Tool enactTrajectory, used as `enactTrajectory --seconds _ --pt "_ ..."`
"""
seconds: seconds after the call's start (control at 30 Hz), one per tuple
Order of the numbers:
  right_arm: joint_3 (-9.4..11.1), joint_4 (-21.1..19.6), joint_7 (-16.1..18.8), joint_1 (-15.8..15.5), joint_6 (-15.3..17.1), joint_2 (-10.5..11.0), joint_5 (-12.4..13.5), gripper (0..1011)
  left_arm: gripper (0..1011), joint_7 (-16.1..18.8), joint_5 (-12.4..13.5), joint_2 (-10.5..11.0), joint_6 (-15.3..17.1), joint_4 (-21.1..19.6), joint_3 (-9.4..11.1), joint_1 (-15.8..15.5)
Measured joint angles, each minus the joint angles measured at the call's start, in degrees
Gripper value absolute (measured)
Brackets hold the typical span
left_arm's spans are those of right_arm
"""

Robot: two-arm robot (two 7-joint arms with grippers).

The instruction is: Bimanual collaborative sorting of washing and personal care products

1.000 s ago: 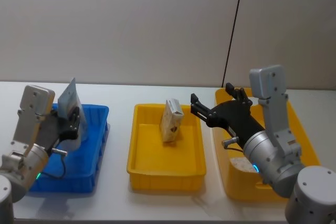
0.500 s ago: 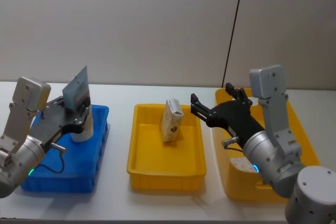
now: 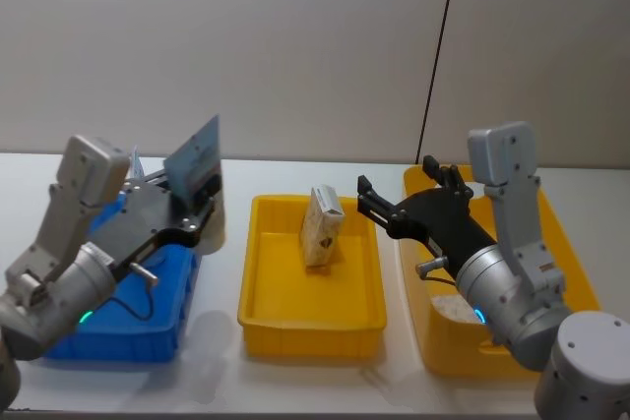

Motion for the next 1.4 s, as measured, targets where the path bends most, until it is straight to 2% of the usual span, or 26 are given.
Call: enactTrajectory --seconds 0.37,0.73,1.0,1.4 --pt "0.0 0.0 0.0 0.0 0.0 0.0 0.0 1002 262 -0.53 1.58 -1.84 -0.42 -0.08 2.86 -1.88" --pt "0.0 0.0 0.0 0.0 0.0 0.0 0.0 1002 262 1.09 2.64 -4.28 1.89 0.48 3.78 -3.19" --pt "0.0 0.0 0.0 0.0 0.0 0.0 0.0 1002 262 1.36 1.0 -6.39 5.17 1.87 3.74 -4.32" --pt "-0.23 -0.07 0.56 -0.01 -0.02 0.49 0.45 1002 262 0.74 -1.29 -8.16 7.26 3.85 3.63 -5.51"
